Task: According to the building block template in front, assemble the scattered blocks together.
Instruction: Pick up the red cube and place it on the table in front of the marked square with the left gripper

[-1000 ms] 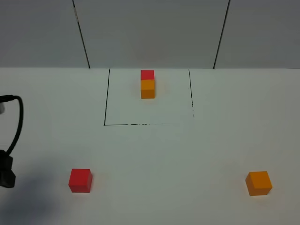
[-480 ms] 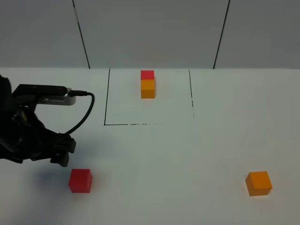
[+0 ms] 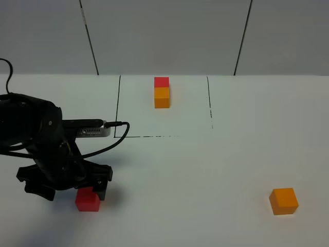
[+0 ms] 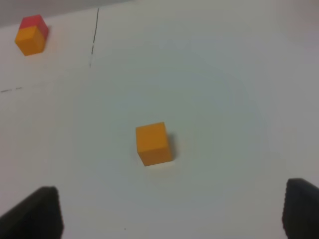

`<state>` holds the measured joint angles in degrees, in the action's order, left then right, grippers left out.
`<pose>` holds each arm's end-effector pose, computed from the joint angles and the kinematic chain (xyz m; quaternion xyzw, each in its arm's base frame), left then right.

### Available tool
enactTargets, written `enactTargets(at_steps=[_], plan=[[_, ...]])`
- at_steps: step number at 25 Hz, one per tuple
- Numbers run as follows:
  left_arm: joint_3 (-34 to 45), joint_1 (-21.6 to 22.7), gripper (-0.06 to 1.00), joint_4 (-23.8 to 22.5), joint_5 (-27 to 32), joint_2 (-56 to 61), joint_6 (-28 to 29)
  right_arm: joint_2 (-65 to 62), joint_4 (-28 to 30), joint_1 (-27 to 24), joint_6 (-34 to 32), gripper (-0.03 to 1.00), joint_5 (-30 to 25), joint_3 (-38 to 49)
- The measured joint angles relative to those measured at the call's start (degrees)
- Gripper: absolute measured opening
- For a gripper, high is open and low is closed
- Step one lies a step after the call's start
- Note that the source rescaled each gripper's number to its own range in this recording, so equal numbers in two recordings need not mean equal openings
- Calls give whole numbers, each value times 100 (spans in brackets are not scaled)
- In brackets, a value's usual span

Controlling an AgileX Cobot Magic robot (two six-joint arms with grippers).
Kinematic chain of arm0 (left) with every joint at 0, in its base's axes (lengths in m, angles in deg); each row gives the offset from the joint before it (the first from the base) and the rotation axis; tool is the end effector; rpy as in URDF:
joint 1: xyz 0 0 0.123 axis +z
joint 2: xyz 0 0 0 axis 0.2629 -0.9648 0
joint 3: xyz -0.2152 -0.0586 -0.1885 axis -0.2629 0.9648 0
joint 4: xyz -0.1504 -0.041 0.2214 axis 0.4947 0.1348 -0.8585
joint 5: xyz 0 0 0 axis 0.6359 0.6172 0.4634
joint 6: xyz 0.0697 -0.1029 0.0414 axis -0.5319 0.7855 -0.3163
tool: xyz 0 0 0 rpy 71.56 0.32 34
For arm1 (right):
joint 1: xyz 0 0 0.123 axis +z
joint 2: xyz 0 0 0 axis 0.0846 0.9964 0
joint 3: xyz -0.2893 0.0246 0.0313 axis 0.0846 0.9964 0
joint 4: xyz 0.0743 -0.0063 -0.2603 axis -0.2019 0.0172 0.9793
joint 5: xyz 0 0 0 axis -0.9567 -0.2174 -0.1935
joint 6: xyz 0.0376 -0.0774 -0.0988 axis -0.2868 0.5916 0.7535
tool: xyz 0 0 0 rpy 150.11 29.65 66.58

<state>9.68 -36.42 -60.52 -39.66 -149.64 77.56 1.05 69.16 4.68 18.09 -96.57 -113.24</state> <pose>0.3137 -0.1285 0.1167 0.0110 0.9973 -0.0473 0.0551 0.0403 0.0070 0.2688 0.0446 0.8483 0.0575 0.5245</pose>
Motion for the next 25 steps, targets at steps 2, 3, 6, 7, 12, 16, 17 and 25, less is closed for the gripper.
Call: enactTargets(at_steps=[2,3,6,7,12,16,17,25], plan=[[0,0,100,0,-63,-161,54,0,0,0,0,79,0,0],[0,0,100,0,-120,-232,62,0,0,0,0,79,0,0],[0,0,100,0,-402,-376,66,0,0,0,0,79,0,0],[-1,0,100,8,-502,-405,73,0,0,0,0,79,0,0],[-1,0,99,16,-634,-525,88,0,0,0,0,79,0,0],[-1,-13,97,36,-630,-686,88,0,0,0,0,79,0,0],[-1,-33,97,36,-630,-729,88,0,0,0,0,79,0,0],[-1,-60,93,37,-766,-873,41,0,0,0,0,79,0,0]])
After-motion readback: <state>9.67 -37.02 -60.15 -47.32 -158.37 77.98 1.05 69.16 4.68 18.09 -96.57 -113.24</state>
